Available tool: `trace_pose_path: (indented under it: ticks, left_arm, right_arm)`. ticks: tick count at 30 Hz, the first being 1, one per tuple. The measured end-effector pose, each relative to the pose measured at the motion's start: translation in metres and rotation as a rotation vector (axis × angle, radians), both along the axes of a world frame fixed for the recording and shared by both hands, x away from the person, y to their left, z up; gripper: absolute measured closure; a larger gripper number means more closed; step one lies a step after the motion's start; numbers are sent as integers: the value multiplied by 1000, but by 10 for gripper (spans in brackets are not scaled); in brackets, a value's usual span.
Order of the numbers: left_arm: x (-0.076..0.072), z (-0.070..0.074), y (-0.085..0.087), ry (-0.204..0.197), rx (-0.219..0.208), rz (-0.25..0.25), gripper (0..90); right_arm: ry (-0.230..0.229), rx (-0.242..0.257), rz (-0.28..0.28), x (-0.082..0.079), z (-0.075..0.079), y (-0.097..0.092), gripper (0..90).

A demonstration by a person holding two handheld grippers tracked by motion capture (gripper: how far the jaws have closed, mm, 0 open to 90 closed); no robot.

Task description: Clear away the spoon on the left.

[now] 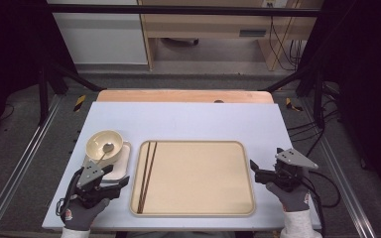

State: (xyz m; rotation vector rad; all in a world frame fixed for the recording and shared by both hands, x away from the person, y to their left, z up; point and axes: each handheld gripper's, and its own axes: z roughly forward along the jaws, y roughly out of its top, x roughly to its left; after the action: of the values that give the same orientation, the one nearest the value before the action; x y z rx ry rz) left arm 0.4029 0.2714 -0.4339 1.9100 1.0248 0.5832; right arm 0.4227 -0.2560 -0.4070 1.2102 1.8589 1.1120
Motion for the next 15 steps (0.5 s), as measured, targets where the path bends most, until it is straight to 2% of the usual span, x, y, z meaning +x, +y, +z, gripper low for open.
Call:
trace_pose_path:
  ticks: [4, 11, 12, 15]
  left_arm:
    - [-1, 1, 10, -1, 7, 20, 280]
    - [-3, 1, 21, 7, 14, 30, 283]
    - [-3, 1, 23, 11, 30, 30, 283]
    - [-2, -1, 27, 21, 40, 39, 283]
  right_arm:
    - [1, 12, 3, -1, 1, 0, 26]
    - [10, 3, 4, 0, -1, 1, 26]
    - [10, 2, 5, 0, -1, 1, 27]
    - [10, 2, 4, -1, 0, 1, 28]
